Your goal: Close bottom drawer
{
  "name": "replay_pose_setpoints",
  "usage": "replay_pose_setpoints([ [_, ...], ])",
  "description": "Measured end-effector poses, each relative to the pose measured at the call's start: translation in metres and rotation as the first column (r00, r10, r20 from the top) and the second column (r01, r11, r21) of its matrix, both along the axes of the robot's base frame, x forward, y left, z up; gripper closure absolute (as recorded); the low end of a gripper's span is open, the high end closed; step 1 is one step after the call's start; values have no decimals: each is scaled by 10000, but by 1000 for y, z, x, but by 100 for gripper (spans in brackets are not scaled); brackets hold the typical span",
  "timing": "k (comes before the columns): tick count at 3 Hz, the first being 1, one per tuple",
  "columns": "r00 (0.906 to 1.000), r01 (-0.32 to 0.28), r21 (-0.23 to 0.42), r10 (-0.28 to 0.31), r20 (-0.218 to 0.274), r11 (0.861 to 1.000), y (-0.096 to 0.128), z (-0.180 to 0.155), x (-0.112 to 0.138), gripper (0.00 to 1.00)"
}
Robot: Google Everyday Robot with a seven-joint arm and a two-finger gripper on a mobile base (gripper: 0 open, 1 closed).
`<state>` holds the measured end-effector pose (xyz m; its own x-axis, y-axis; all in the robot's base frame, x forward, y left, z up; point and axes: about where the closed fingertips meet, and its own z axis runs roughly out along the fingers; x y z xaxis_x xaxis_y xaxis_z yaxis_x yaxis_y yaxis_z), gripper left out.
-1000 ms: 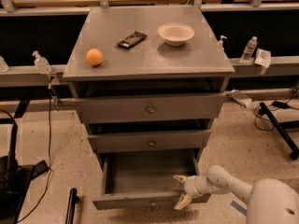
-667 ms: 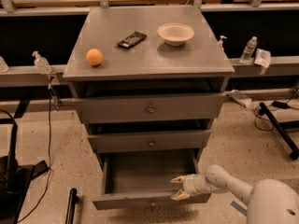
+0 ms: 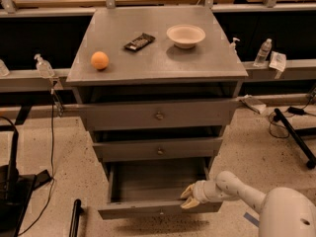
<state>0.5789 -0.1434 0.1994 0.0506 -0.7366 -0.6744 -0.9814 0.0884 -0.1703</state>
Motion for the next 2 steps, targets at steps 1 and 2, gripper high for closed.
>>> replay_pose_setpoints([
  [1, 10000, 29, 22, -29, 88, 10000, 2, 3, 9, 69],
  [2, 9998, 76, 35, -77, 169, 10000, 5, 6, 20, 38],
])
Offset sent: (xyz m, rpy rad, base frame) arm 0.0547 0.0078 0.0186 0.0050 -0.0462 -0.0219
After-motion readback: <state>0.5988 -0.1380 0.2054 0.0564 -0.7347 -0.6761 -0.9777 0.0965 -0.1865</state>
